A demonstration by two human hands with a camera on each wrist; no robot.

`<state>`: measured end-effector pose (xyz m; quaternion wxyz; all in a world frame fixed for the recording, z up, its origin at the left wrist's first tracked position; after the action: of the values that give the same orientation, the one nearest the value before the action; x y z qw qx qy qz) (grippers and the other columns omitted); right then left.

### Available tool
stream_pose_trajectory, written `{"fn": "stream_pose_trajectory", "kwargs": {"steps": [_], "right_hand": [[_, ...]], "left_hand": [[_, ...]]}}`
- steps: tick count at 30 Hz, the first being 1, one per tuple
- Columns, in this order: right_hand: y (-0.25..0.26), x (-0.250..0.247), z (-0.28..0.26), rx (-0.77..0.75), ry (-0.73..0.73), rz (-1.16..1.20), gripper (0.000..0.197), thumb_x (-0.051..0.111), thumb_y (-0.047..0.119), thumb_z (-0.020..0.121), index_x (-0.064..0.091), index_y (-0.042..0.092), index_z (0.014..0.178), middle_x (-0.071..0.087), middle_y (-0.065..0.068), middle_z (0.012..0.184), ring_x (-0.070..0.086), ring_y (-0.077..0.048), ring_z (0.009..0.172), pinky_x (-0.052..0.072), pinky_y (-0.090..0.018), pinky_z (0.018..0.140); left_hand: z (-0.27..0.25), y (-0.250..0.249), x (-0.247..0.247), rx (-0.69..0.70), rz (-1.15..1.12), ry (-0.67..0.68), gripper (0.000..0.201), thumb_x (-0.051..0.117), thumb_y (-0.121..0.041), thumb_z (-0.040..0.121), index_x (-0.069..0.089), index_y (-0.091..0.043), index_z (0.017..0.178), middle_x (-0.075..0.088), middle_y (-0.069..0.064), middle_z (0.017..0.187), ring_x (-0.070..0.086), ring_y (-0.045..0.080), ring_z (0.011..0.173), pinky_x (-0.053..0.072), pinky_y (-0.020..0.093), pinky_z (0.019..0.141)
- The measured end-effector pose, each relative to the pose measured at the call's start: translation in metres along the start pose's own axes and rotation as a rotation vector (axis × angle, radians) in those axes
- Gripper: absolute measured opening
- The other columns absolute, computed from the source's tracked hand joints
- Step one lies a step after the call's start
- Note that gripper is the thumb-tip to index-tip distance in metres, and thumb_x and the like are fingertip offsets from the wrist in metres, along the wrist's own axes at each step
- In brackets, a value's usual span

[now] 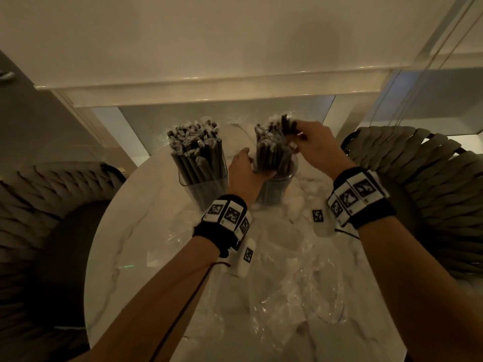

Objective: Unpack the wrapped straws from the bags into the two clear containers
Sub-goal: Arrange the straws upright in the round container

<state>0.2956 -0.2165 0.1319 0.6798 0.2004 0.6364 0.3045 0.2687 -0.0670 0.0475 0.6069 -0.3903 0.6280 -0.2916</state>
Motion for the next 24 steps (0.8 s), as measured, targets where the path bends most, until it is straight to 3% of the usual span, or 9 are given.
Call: {"fn": "stream_pose_trajectory", "kwargs": {"steps": [3, 5, 10, 12, 13, 15, 18, 21, 24], "right_hand": [[0.001, 0.02, 0.005, -0.035, 0.199, -0.246, 0.024, 0.047, 0.005, 0.093, 0.064, 0.0, 0.108, 0.067, -0.016, 0.104, 0.062, -0.03, 0.096, 0.035, -0.025, 0.079], [-0.009, 0.033, 0.0, -0.025, 0.266, -0.326, 0.023, 0.047, 0.007, 0.093, 0.063, -0.001, 0.107, 0.066, -0.02, 0.106, 0.062, -0.033, 0.099, 0.035, -0.025, 0.075], [-0.023, 0.02, -0.009, 0.041, 0.126, -0.192, 0.025, 0.051, 0.002, 0.087, 0.067, 0.005, 0.106, 0.068, -0.015, 0.103, 0.058, -0.022, 0.088, 0.032, -0.023, 0.072], [-0.032, 0.011, -0.014, 0.053, 0.041, -0.072, 0.032, 0.051, -0.004, 0.083, 0.067, 0.008, 0.108, 0.069, -0.011, 0.1, 0.063, -0.019, 0.084, 0.042, -0.021, 0.068], [-0.038, 0.007, -0.018, 0.086, 0.002, 0.032, 0.035, 0.05, -0.007, 0.082, 0.066, 0.008, 0.11, 0.068, -0.009, 0.099, 0.064, -0.015, 0.078, 0.047, -0.015, 0.064], [-0.052, 0.0, -0.027, 0.16, -0.078, 0.225, 0.037, 0.045, -0.01, 0.085, 0.061, 0.007, 0.113, 0.065, -0.009, 0.099, 0.063, -0.007, 0.073, 0.052, -0.009, 0.063], [-0.059, -0.003, -0.037, 0.196, -0.152, 0.325, 0.032, 0.047, -0.007, 0.088, 0.056, 0.008, 0.115, 0.063, -0.008, 0.1, 0.066, -0.013, 0.078, 0.055, -0.016, 0.068], [-0.062, 0.003, -0.039, 0.226, -0.15, 0.363, 0.038, 0.06, 0.004, 0.086, 0.049, 0.013, 0.121, 0.06, -0.006, 0.106, 0.066, -0.022, 0.086, 0.057, -0.031, 0.076], [-0.065, 0.013, -0.031, 0.276, -0.089, 0.361, 0.059, 0.068, 0.016, 0.084, 0.038, 0.018, 0.135, 0.054, -0.001, 0.116, 0.063, -0.021, 0.089, 0.055, -0.034, 0.076]], "left_hand": [[-0.001, -0.002, 0.002, 0.021, 0.015, 0.006, 0.088, 0.08, -0.03, 0.071, 0.033, -0.005, 0.141, 0.049, 0.015, 0.131, 0.057, 0.032, 0.11, 0.048, 0.041, 0.096], [-0.001, -0.009, 0.003, 0.053, 0.021, 0.01, 0.089, 0.082, -0.03, 0.069, 0.034, -0.006, 0.14, 0.046, 0.015, 0.131, 0.054, 0.031, 0.114, 0.046, 0.039, 0.098], [0.0, -0.019, 0.001, 0.091, 0.017, 0.039, 0.096, 0.085, -0.03, 0.064, 0.032, -0.007, 0.142, 0.042, 0.015, 0.133, 0.048, 0.029, 0.121, 0.043, 0.037, 0.103], [-0.003, -0.02, 0.003, 0.101, 0.0, 0.062, 0.104, 0.086, -0.032, 0.062, 0.027, -0.007, 0.144, 0.038, 0.014, 0.136, 0.045, 0.027, 0.124, 0.041, 0.037, 0.106], [-0.007, -0.021, 0.003, 0.104, -0.014, 0.061, 0.108, 0.087, -0.033, 0.061, 0.023, -0.007, 0.145, 0.035, 0.014, 0.137, 0.043, 0.026, 0.125, 0.039, 0.033, 0.107], [-0.014, -0.023, 0.001, 0.113, -0.084, -0.004, 0.11, 0.088, -0.032, 0.059, 0.021, -0.009, 0.143, 0.03, 0.013, 0.136, 0.041, 0.022, 0.12, 0.037, 0.024, 0.101], [-0.032, -0.034, -0.011, 0.234, -0.118, -0.233, 0.089, 0.089, -0.035, 0.056, 0.036, -0.002, 0.119, 0.031, 0.007, 0.114, 0.037, 0.015, 0.095, 0.033, 0.005, 0.078], [-0.048, -0.046, -0.01, 0.326, -0.005, -0.358, 0.073, 0.084, -0.043, 0.061, 0.038, -0.003, 0.102, 0.032, 0.003, 0.102, 0.043, 0.017, 0.081, 0.045, 0.022, 0.063], [-0.05, -0.053, -0.007, 0.317, 0.11, -0.376, 0.082, 0.078, -0.057, 0.06, 0.031, -0.016, 0.114, 0.037, 0.008, 0.112, 0.053, 0.021, 0.089, 0.056, 0.033, 0.066]]}}
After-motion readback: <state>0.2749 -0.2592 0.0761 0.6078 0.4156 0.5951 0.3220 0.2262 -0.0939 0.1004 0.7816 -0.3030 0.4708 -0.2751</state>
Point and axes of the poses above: each hand's wrist, its own z-axis towards the middle knuckle, its own x-axis out of the palm, y = z × x, the point moved 10 cm from there along z, towards the middle knuckle
